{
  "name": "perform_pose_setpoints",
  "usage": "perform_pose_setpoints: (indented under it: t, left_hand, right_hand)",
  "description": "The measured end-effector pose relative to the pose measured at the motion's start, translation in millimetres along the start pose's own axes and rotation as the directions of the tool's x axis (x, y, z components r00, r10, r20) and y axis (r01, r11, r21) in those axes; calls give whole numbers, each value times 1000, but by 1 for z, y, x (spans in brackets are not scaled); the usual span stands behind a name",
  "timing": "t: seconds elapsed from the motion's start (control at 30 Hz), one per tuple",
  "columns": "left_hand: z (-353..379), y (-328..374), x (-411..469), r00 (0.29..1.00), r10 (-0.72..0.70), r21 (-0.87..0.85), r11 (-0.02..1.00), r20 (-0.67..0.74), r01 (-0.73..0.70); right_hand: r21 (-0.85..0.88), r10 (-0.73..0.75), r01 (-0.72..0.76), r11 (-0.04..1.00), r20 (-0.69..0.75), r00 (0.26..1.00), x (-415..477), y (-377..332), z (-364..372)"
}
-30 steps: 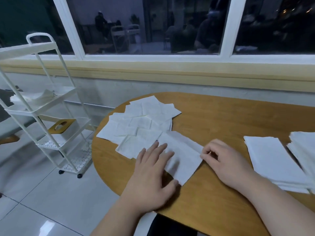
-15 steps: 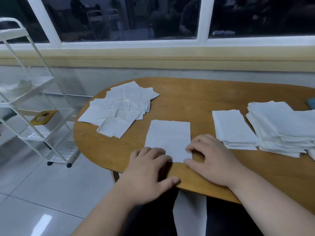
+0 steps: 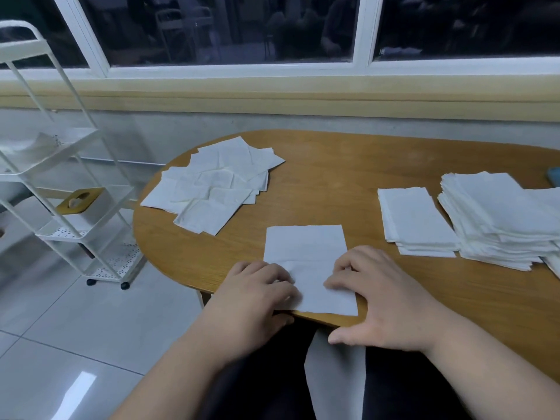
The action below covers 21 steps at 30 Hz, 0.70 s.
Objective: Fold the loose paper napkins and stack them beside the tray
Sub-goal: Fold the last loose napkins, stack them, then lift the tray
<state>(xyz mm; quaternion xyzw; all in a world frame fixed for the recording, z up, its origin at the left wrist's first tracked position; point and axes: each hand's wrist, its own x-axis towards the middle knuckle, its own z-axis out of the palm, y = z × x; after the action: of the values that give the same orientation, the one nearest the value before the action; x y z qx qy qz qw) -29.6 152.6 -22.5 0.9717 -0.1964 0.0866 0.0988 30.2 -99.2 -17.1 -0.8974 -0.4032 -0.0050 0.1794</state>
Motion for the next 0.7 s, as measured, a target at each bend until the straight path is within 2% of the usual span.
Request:
perform_pose_setpoints:
  t: [0.1,0.23,0.37,0.43,0.53,0.7]
  left_hand:
    - [-2,0,-1,999,21,-41,999,-34,-23]
    - [-9,2,-1,999,41,-100,994,-22,-43]
    - [-23,6,2,997,-61,-230,972,-39,50]
    - [-27,7,7,991,-119,-301,949,-54,97]
    - [-26,9,20,967,-226,-366,915,-119,169]
    - [-9,6,32,897,-283,-384,912,-339,143]
  right_hand:
    - [-22,-64,63,998,-12,998,1,1,2]
    - [21,-152,155,988,-123,981,0,2,5]
    - [111,-164,204,973,-293,942,0,4,9]
    - [163,-84,152,975,-365,927,0,6,11]
    - [285,125,-2,959,-416,901,-1,5,9]
    - [427,404,-252,868,-315,859,11,3,2]
